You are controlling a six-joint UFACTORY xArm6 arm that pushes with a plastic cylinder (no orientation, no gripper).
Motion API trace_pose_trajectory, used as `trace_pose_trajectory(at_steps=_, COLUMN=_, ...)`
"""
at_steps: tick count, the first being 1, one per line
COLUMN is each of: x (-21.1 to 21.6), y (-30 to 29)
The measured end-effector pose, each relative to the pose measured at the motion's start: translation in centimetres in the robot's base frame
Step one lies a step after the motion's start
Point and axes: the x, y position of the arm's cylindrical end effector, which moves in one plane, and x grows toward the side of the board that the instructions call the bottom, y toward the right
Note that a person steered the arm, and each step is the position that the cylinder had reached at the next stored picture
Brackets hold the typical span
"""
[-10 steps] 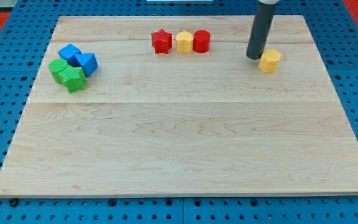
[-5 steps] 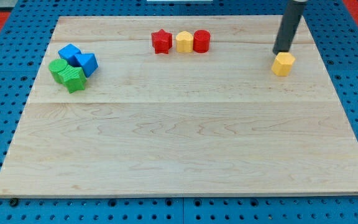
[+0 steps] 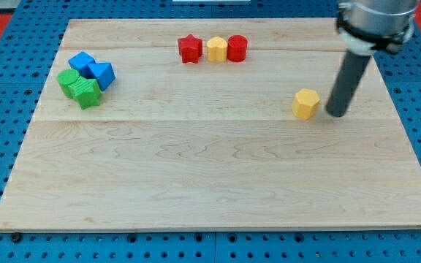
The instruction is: Place the yellow hexagon at the bottom center of the board
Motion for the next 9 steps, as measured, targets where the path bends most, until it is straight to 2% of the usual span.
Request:
trace_pose_trajectory(at_steps=2, x=-4.4, y=-7.9)
trace_pose_trajectory(at_steps=3, x=1.0, y=-5.1)
trace_pose_trajectory(at_steps=4, x=4.8, y=-6.8)
trace_pose_trajectory(at_steps=5, x=8.3, y=-5.2)
trace_pose_trajectory(at_steps=6, x=11.4, y=-6.3)
trace_pose_trajectory(at_steps=7, x=12.5, y=-6.8)
trace_pose_trajectory(at_steps=8, x=14.9, y=-2.2)
trace_pose_trajectory(at_steps=9, x=15.6, y=-9.9)
